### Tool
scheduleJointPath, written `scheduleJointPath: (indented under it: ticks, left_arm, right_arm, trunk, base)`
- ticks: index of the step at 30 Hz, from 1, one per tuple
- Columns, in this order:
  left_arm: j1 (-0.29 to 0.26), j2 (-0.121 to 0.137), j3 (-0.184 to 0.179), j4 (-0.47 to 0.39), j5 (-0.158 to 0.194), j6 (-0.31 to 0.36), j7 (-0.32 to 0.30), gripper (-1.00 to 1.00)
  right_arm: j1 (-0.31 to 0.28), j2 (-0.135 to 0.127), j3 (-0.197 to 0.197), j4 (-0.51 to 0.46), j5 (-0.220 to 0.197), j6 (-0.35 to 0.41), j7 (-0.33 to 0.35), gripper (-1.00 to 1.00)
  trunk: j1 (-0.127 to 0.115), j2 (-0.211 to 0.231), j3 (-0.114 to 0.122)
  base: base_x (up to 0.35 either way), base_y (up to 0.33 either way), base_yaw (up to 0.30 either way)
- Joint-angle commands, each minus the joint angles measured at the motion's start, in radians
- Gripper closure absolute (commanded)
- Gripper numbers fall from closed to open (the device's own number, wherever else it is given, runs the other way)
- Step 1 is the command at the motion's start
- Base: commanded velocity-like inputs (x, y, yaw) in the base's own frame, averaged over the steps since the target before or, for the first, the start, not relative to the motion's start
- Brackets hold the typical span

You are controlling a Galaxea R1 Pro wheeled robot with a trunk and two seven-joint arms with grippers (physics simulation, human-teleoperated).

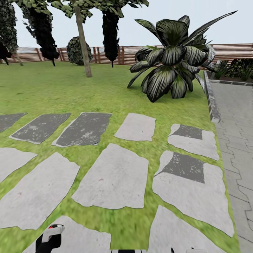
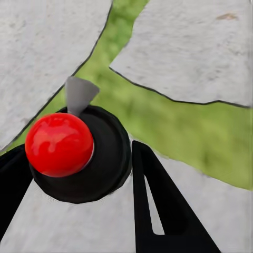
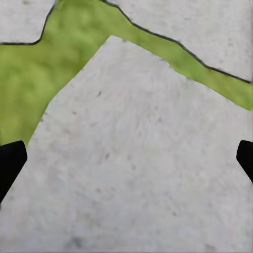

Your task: In the garden, pick up the pesticide atomizer on the floor and spray pesticide onto both trees until each tree trunk is fully covered.

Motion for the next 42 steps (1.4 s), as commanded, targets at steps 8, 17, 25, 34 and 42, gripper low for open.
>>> scheduleJointPath:
  ticks: [8,17,25,34,42]
  left_arm:
    - [-0.001,-0.005,0.009,-0.003,-0.001,0.0,-0.009,1.0]
    - [-0.001,-0.005,0.01,-0.003,-0.001,0.004,-0.009,1.0]
    - [-0.001,-0.006,0.01,-0.001,-0.001,0.005,-0.009,1.0]
    - [-0.001,-0.007,0.01,0.0,-0.001,0.005,-0.009,1.0]
    - [-0.001,-0.007,0.01,0.0,-0.001,0.004,-0.009,1.0]
  right_arm:
    - [0.0,0.0,0.0,0.001,0.001,-0.003,0.0,-1.0]
    - [0.0,0.001,0.001,0.0,0.001,-0.003,0.0,-1.0]
    - [0.0,0.001,0.001,-0.001,0.001,-0.003,0.0,-1.0]
    - [0.0,0.001,0.001,-0.001,0.001,-0.003,0.0,-1.0]
    - [0.0,0.002,0.001,-0.001,0.001,-0.003,0.001,-1.0]
  trunk:
    - [-0.004,0.002,0.034]
    - [-0.008,0.004,0.074]
    - [-0.018,0.019,0.109]
    - [-0.053,0.082,0.145]
    - [-0.083,0.138,0.177]
  base:
    - [0.0,0.0,0.216]
    - [0.0,0.0,0.258]
    - [0.0,0.0,0.258]
    - [0.0,0.0,0.254]
    - [0.0,0.0,0.25]
